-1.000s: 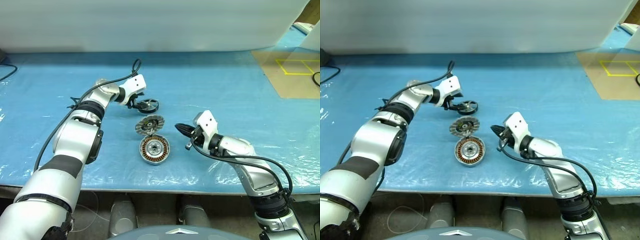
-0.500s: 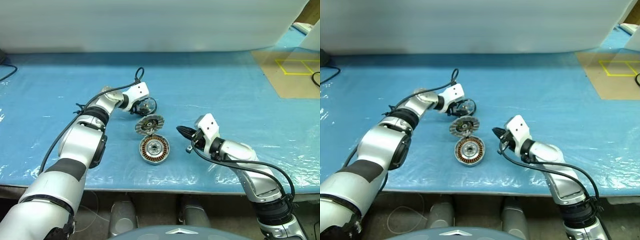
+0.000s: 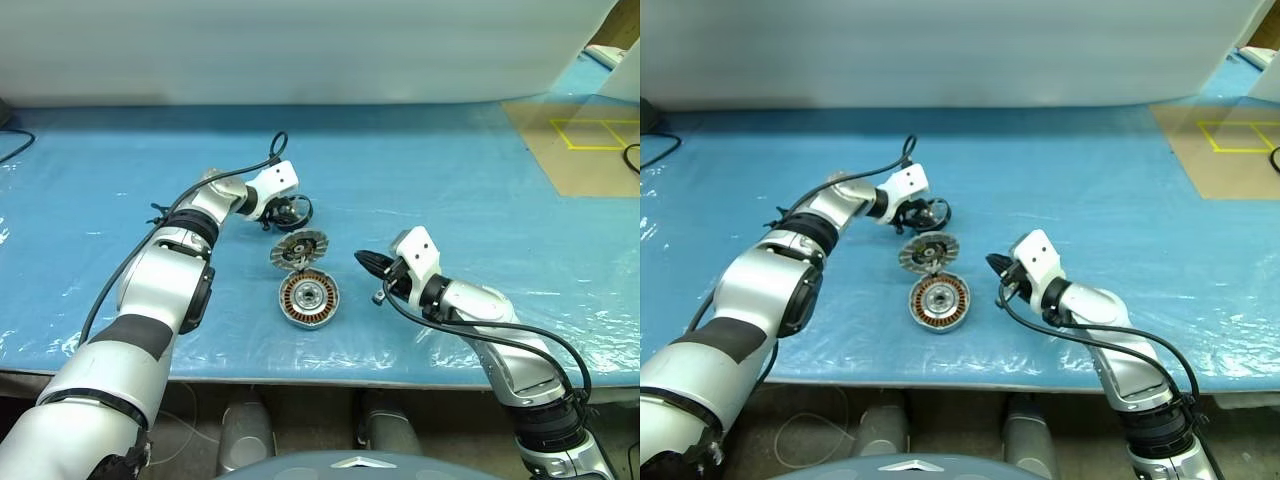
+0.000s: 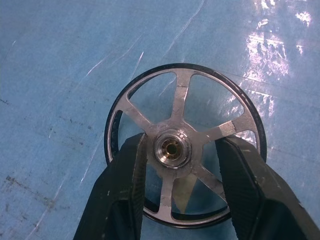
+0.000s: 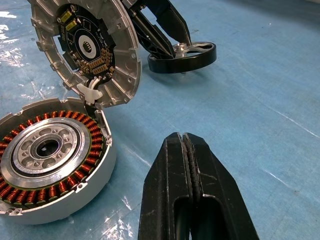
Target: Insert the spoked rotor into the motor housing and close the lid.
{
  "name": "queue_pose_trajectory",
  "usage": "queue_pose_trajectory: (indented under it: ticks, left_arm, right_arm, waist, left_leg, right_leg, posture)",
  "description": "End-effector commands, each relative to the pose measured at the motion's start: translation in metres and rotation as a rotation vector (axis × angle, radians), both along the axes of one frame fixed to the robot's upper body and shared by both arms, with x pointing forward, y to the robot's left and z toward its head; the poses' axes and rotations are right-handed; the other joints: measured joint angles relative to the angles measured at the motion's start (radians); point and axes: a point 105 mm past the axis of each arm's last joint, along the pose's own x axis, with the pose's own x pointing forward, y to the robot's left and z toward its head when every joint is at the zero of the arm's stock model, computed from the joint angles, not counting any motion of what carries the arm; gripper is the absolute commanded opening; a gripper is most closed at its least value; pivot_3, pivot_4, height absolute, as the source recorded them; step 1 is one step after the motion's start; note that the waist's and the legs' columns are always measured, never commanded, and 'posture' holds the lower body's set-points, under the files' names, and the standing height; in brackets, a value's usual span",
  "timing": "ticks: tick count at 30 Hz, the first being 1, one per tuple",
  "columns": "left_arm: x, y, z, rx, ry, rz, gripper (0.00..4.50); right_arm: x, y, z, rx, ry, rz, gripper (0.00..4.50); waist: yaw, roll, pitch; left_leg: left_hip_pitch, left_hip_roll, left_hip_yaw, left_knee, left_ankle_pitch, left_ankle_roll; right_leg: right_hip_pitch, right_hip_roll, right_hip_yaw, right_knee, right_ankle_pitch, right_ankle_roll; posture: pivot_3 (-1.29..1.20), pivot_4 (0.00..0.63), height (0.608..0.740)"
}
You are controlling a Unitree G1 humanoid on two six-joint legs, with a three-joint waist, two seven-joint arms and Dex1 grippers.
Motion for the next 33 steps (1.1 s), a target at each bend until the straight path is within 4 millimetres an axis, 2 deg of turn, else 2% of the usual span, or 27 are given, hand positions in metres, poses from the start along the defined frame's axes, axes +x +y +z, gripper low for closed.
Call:
queue_pose_trajectory:
  ticks: [1, 8, 16, 21, 25, 28, 32, 33]
  left_arm:
    - [-0.003, 0.004, -0.002, -0.021, 0.054, 0.011, 1.77]
    - [-0.003, 0.016, 0.031, -0.146, 0.019, -0.036, 1.77]
    - [-0.011, 0.046, 0.075, -0.203, -0.041, -0.128, 1.77]
    - [-0.013, 0.049, 0.094, -0.239, -0.070, -0.163, 1.77]
    - [-0.012, 0.042, 0.096, -0.257, -0.072, -0.162, 1.77]
    - [-0.010, 0.036, 0.086, -0.226, -0.054, -0.154, 2.35]
    - [-0.003, 0.028, 0.071, -0.164, -0.068, -0.106, 3.63]
    - [-0.003, 0.026, 0.067, -0.150, -0.065, -0.105, 3.63]
  right_arm:
    - [-0.002, 0.001, 0.013, 0.006, -0.061, 0.008, 0.00]
    - [0.001, 0.004, 0.014, 0.004, -0.074, 0.029, 0.00]
    - [0.005, 0.003, 0.021, -0.001, -0.117, 0.095, 0.00]
    - [0.013, 0.000, 0.024, -0.013, -0.133, 0.113, 0.00]
    - [0.016, 0.003, 0.025, -0.011, -0.135, 0.131, 0.00]
    - [0.016, 0.006, 0.025, -0.011, -0.136, 0.136, 0.00]
    - [0.013, 0.005, 0.022, -0.018, -0.132, 0.136, 0.00]
    - [0.013, 0.005, 0.021, -0.019, -0.131, 0.133, 0.00]
  waist:
    - [0.000, 0.000, 0.000]
    - [-0.001, 0.000, 0.000]
    - [0.000, 0.001, 0.001]
    - [0.000, 0.001, 0.002]
    - [0.000, 0.001, 0.002]
    - [0.000, 0.001, 0.002]
    - [0.000, 0.000, 0.002]
    - [0.000, 0.000, 0.002]
  left_leg:
    - [0.000, 0.000, 0.000, 0.000, 0.000, 0.000]
    - [0.000, 0.000, 0.000, -0.004, 0.000, 0.000]
    - [-0.001, 0.000, 0.000, -0.006, 0.000, 0.000]
    - [-0.001, 0.000, 0.000, -0.006, 0.000, -0.001]
    - [-0.001, 0.000, 0.000, -0.006, 0.000, -0.001]
    - [-0.001, 0.000, 0.000, -0.006, 0.000, -0.001]
    - [-0.001, 0.000, 0.000, -0.006, 0.000, -0.001]
    - [-0.001, 0.000, 0.000, -0.005, 0.000, -0.001]
  right_leg:
    - [0.000, 0.000, 0.000, 0.000, 0.000, 0.000]
    - [-0.001, 0.000, 0.000, -0.001, 0.000, 0.000]
    - [-0.002, 0.000, -0.001, -0.002, 0.001, 0.003]
    - [-0.002, 0.000, -0.001, -0.002, 0.000, 0.000]
    - [-0.002, 0.000, -0.001, -0.002, 0.000, 0.000]
    - [-0.002, 0.000, -0.001, -0.002, 0.001, 0.002]
    - [-0.002, 0.000, -0.001, -0.002, 0.002, 0.003]
    - [-0.002, 0.000, -0.001, -0.002, 0.002, 0.003]
  posture:
    - [0.00, 0.150, 0.740]
    - [0.00, 0.150, 0.740]
    - [0.00, 0.150, 0.740]
    - [0.00, 0.150, 0.740]
    - [0.00, 0.150, 0.740]
    - [0.00, 0.150, 0.740]
    - [0.00, 0.150, 0.740]
    - [0.00, 0.150, 0.740]
